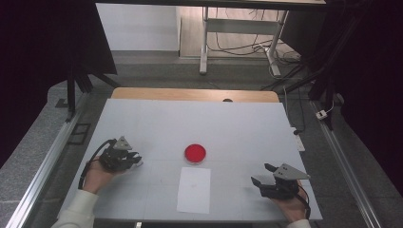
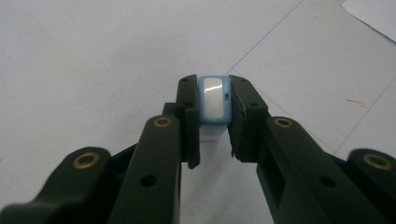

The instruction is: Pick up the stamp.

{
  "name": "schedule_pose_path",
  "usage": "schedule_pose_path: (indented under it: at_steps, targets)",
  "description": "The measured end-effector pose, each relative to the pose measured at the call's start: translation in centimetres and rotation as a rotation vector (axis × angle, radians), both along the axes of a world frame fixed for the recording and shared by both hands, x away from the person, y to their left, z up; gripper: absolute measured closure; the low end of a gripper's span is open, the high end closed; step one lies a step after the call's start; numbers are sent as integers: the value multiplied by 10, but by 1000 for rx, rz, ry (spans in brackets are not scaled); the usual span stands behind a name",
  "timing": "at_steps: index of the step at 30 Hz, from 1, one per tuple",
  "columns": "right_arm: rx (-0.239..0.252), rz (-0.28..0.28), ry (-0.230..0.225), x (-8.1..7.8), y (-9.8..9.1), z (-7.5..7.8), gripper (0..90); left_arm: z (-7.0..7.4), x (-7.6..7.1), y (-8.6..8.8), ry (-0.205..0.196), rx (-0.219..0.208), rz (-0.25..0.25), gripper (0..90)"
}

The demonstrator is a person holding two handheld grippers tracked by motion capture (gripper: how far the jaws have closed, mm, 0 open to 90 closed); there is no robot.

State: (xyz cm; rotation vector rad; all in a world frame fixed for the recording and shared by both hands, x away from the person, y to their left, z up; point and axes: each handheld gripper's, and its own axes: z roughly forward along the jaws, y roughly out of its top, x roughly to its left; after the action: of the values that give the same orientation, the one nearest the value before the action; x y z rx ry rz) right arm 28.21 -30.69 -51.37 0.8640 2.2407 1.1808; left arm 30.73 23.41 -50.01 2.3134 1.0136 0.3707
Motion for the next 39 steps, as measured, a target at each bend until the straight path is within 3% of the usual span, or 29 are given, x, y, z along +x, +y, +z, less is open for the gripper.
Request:
schedule_pose_path:
  at_steps: [11, 39]
  targets:
    - [2, -3, -5, -1, 0, 1, 248, 5, -2, 3, -21, -39, 26, 757]
    - [0, -17, -28, -1, -1, 0, 249, 28, -13, -8, -73, -214, -15, 756]
